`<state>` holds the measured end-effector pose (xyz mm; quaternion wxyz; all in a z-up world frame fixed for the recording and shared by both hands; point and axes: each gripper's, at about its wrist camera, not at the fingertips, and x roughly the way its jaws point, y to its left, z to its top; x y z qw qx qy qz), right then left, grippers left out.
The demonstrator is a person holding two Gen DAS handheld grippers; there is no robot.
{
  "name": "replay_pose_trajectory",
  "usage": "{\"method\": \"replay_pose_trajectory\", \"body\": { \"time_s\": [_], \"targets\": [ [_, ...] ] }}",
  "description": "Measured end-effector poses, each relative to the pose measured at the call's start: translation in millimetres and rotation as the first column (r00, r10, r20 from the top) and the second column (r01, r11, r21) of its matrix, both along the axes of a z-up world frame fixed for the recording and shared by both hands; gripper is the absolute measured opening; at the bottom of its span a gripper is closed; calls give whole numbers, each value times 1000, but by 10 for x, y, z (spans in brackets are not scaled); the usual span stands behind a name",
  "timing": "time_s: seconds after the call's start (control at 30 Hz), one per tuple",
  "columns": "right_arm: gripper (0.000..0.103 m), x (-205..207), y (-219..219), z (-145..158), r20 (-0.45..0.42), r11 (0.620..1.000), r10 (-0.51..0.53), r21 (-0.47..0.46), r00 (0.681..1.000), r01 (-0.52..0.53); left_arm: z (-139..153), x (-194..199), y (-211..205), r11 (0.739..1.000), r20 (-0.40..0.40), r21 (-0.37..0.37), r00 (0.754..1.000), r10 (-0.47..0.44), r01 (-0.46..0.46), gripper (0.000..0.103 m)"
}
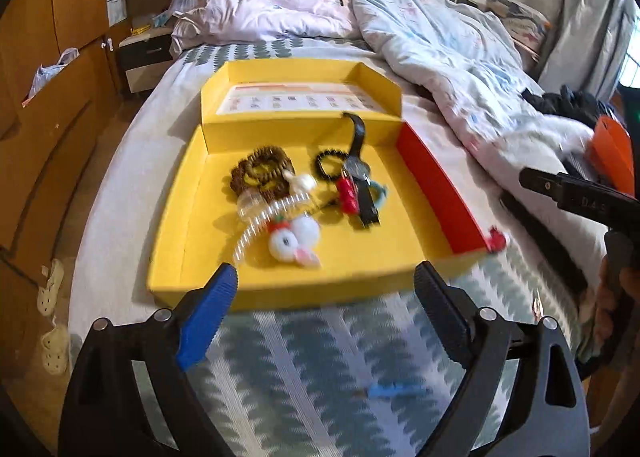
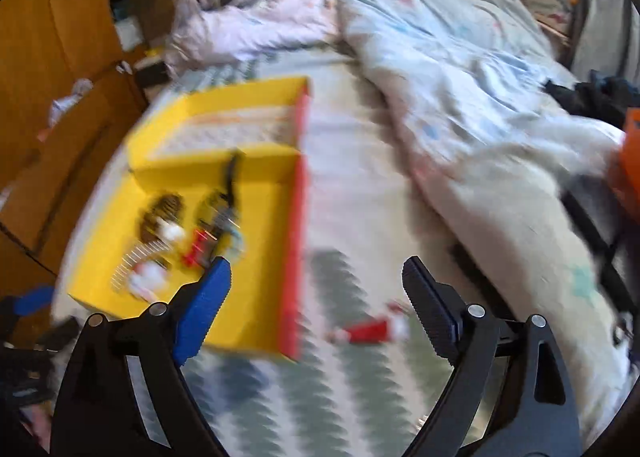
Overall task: Organize jewelry
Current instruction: 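Move left tool to the blue hair clip while right tool approaches the gold leaf hairpin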
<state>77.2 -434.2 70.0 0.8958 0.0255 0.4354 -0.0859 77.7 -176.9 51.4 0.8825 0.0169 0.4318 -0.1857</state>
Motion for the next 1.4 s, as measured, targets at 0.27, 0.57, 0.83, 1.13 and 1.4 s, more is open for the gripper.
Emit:
{"method": "replay_pose_trajectory", "body": {
  "time_s": [0.27,0.57,0.83,1.13,1.4],
  "targets": [
    [89,-450,-489,-189,-53,992,-124,28,991,125,-464,-342,-101,1000,-88,10,996,-7,8,89],
    [88,-914,-469,-506,-198,981,-169,60,966,184,-674,-540,-118,1000,-111,26,994,2,0,89],
    [88,-947,-641,-830,-321,967,-226,40,920,251,-916,-609,-367,994,-181,69,981,-75,89,89],
    [88,-959,-629,-993,-397,970,-216,14,892,241,-1084,-554,-455,992,-291,105,956,-37,71,89],
    [88,-922,-716,-1083,-409,967,-223,26,885,255,-1199,-470,-588,992,-345,121,938,10,34,89]
  ]
}}
